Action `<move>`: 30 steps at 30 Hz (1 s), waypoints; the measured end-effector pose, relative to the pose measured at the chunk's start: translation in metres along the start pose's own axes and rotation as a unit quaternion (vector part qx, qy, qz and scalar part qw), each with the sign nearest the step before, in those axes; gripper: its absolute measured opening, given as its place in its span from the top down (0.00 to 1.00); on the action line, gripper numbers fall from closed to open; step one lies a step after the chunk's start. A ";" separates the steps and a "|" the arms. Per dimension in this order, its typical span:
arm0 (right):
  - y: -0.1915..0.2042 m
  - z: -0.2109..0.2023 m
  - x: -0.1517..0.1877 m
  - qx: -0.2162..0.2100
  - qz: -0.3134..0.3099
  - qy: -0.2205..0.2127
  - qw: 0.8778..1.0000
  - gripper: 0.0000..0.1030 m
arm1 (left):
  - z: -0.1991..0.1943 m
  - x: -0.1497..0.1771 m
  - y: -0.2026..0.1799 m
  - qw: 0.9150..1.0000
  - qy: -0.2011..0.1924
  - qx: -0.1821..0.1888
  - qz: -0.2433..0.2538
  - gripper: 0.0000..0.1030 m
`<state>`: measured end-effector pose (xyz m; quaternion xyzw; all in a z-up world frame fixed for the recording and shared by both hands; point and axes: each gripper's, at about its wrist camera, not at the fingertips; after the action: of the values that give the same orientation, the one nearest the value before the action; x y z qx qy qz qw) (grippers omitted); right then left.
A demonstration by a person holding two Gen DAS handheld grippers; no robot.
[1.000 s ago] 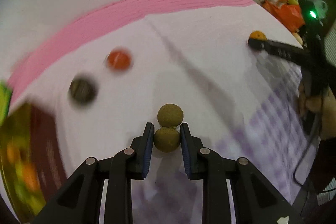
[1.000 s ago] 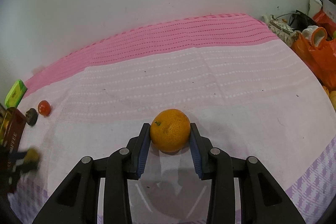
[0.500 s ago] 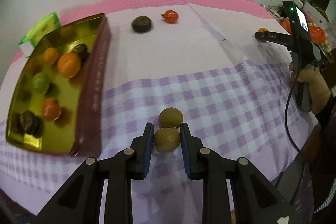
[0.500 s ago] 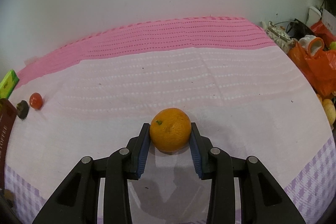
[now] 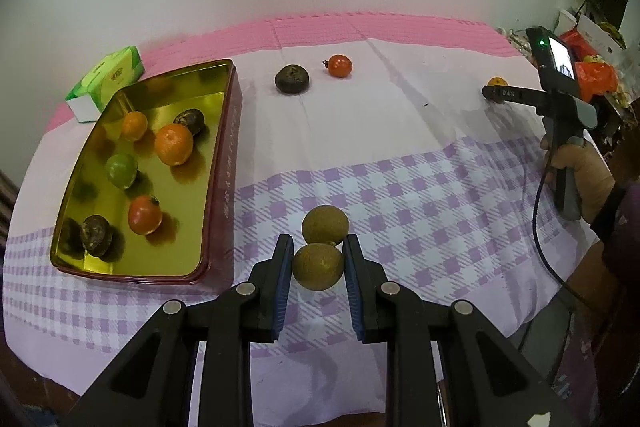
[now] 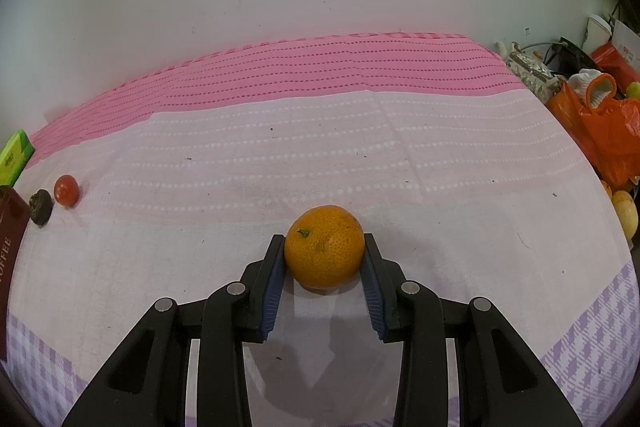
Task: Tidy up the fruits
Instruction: 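Carry the two olive-green fruits over the tin with the left gripper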
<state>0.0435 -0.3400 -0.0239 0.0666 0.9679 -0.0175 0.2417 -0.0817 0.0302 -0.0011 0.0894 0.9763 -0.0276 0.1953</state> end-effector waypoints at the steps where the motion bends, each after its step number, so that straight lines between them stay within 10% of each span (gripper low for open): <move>1: 0.000 0.000 0.000 0.000 0.000 0.000 1.000 0.63 | -0.001 0.000 0.001 1.000 0.000 0.000 -0.001 0.79; 30: -0.001 0.000 -0.001 0.000 0.000 0.000 1.000 0.63 | -0.025 -0.025 0.071 0.995 -0.048 -0.056 -0.073 0.78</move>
<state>0.0441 -0.3408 -0.0240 0.0662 0.9679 -0.0172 0.2418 -0.0554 0.0978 0.0304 0.0049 0.9698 0.0089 0.2439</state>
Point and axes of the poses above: each gripper's, at about its wrist camera, not at the fingertips, and z roughly the way its jaws point, y to its left, x to its underside, and after that the axes turned 11 degrees about y, right-handed
